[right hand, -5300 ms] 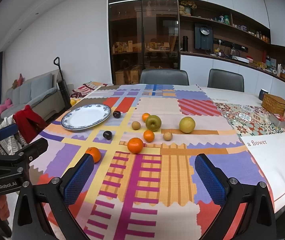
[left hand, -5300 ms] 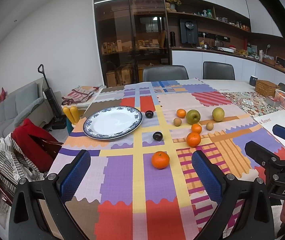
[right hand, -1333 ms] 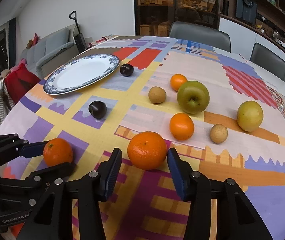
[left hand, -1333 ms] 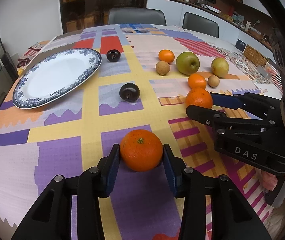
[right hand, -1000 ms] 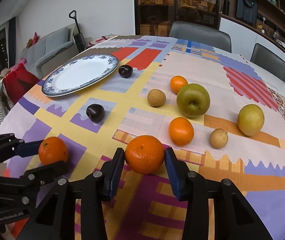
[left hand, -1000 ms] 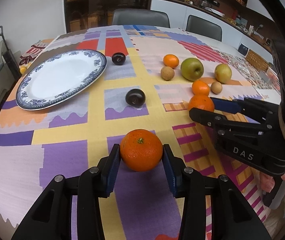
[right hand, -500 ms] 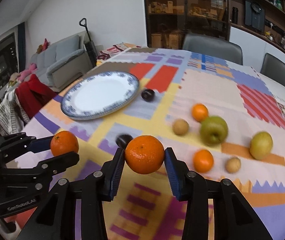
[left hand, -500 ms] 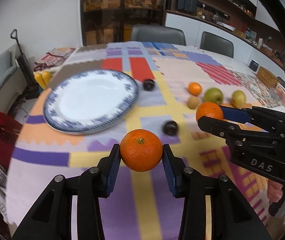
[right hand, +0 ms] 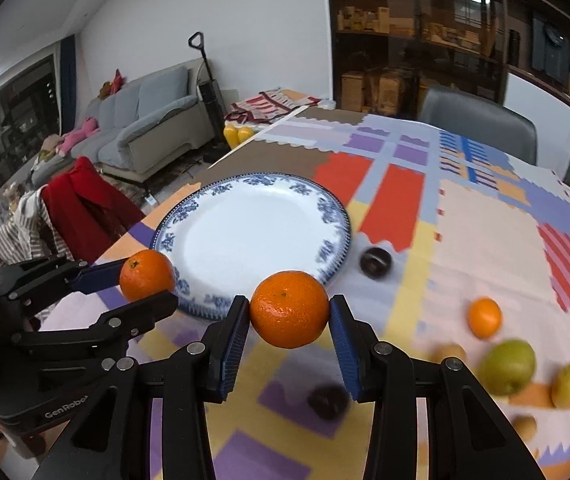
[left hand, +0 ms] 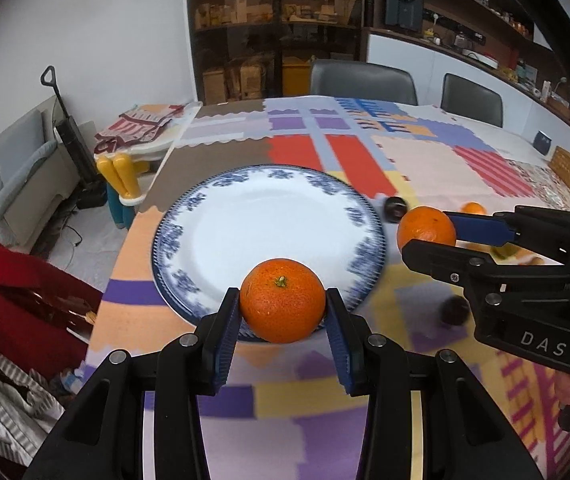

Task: Organize fruits
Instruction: 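Carry both oranges onto the blue-rimmed plate and open both tools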

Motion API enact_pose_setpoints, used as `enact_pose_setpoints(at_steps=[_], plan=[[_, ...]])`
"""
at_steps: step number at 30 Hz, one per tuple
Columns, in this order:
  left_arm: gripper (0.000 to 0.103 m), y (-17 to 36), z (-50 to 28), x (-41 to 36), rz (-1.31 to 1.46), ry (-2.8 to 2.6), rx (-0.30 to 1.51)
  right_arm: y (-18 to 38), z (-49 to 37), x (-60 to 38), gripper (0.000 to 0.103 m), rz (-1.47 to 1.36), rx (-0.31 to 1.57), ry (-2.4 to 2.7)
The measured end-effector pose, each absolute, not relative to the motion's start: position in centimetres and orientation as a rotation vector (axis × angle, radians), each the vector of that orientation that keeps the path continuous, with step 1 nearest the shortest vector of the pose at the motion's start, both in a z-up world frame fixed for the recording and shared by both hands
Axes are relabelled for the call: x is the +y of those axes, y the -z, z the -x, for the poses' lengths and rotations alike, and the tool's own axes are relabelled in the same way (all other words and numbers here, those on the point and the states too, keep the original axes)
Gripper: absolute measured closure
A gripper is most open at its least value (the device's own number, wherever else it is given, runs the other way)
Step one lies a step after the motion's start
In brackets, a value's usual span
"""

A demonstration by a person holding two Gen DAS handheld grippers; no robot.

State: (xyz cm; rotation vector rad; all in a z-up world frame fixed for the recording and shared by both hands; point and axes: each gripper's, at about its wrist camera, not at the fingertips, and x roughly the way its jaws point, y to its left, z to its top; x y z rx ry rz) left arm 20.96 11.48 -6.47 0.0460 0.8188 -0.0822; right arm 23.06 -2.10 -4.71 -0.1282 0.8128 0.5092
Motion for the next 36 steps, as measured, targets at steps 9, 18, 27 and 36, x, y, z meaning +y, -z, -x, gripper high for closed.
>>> enact_pose_setpoints(at_steps=[9,18,27,36], plan=[[0.062,8.3,-25.3,14.0,-0.059,0.063,0.88,6.4,-27.3,1.9,0.061,0.211,0.854,-0.505],[0.062,9.6,-27.9,14.7,-0.072,0.066,0.926,8.3,-29.6,2.9,0.061,0.202,0.923,-0.492],[0.053,10.4,-28.3,14.6,-0.084,0.062,0.962,9.0,-29.6,3.2,0.061,0.217,0.932,-0.484],[0.039,7.3,-25.8,14.0,-0.134,0.01,0.884,7.2,-27.9,1.5,0.051,0.191,0.874,-0.456]])
